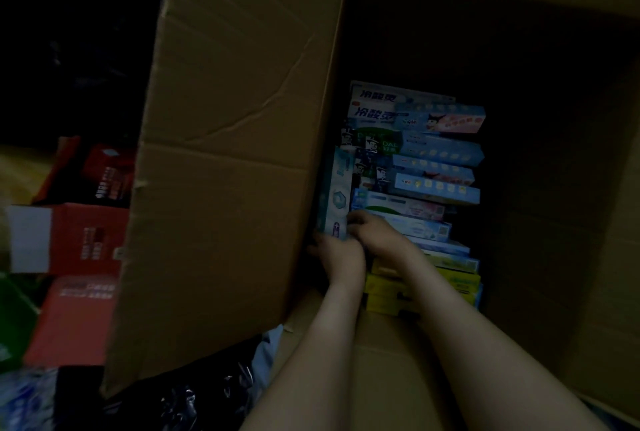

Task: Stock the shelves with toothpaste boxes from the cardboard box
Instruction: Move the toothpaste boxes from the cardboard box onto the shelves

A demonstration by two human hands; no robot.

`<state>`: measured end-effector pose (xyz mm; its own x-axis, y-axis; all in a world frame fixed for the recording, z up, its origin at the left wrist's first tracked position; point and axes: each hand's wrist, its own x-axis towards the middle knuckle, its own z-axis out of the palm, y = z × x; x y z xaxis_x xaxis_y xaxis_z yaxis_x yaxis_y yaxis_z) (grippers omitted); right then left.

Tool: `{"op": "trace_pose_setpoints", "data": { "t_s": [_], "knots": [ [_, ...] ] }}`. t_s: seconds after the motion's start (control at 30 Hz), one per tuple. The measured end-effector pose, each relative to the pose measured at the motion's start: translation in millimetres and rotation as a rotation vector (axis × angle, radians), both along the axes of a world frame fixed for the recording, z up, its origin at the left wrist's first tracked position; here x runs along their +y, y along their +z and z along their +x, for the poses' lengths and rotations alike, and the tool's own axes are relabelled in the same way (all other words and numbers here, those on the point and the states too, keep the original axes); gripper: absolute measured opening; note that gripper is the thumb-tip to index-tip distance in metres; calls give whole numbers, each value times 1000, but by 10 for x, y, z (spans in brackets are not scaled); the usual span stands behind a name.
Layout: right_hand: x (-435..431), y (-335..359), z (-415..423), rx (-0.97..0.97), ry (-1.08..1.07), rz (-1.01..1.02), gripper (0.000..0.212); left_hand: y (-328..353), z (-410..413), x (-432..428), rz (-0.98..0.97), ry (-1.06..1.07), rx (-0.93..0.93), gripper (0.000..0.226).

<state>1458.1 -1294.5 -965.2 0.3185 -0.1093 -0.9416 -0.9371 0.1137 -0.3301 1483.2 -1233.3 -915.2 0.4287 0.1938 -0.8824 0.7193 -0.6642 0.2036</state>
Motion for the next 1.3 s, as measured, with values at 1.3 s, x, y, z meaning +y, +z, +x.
{"op": "trace_pose_setpoints", "data": {
  "t_s": [1.3],
  "knots": [
    [-818, 5006, -192, -312, -574, 507, 45, 4362, 663, 275, -637, 103, -263, 95]
  ]
}}
